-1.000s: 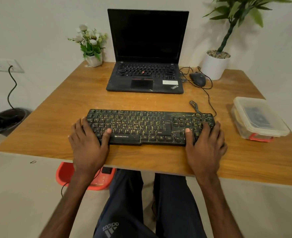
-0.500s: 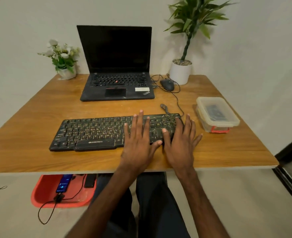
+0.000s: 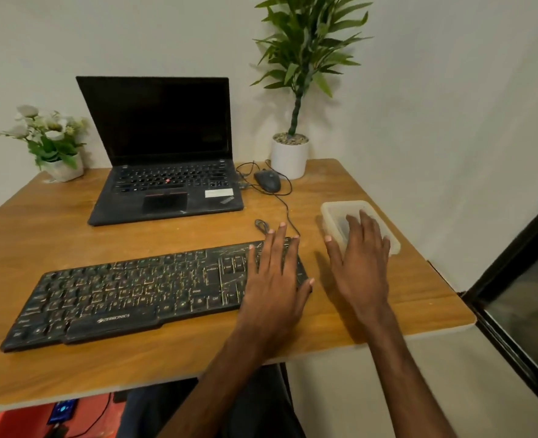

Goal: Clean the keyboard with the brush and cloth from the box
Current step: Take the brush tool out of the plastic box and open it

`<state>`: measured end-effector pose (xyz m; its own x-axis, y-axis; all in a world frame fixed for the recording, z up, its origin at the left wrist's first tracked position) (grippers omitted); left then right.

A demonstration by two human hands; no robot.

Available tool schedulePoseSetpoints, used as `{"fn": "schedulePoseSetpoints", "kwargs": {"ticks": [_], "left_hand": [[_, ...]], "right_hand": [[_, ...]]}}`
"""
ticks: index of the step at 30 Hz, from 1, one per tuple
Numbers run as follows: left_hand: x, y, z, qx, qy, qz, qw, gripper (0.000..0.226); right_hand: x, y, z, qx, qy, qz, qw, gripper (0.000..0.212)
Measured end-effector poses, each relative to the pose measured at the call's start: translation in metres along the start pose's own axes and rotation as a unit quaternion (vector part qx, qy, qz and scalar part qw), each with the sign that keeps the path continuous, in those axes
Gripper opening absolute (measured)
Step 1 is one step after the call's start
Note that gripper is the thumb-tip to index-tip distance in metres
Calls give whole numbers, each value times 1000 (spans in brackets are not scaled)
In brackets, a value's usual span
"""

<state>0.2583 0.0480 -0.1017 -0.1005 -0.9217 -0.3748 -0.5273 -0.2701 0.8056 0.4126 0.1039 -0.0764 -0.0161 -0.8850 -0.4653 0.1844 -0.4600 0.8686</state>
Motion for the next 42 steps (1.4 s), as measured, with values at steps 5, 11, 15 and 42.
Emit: {"fn": "schedulePoseSetpoints", "kwargs": {"ticks": [5, 11, 15, 42], "left_hand": [[-12, -5, -17, 31, -30, -11, 999, 76], [-24, -10, -26, 97, -30, 50, 994, 106], [-30, -17, -33, 117, -8, 93, 989, 128], [-36, -34, -45, 44, 35, 88, 995, 120]], "right_hand": [[-9, -1, -15, 111, 53, 75, 990, 60], [8, 21, -34, -31, 133, 182, 974, 64], [9, 22, -46, -35, 159, 158, 974, 60], [-17, 45, -52, -201, 12, -205, 958, 32]]}}
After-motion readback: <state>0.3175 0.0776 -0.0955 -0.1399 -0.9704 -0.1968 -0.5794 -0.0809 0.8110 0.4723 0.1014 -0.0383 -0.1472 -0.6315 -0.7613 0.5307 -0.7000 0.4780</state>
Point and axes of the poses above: each hand's wrist, its own x-axis away from the middle knuckle, its own y-axis out of the back of the hand, z = x × y, the point moved 1 cm from there along -x, towards the middle knuckle, and after that the axes turned 15 degrees about x, right-handed, at the moved point
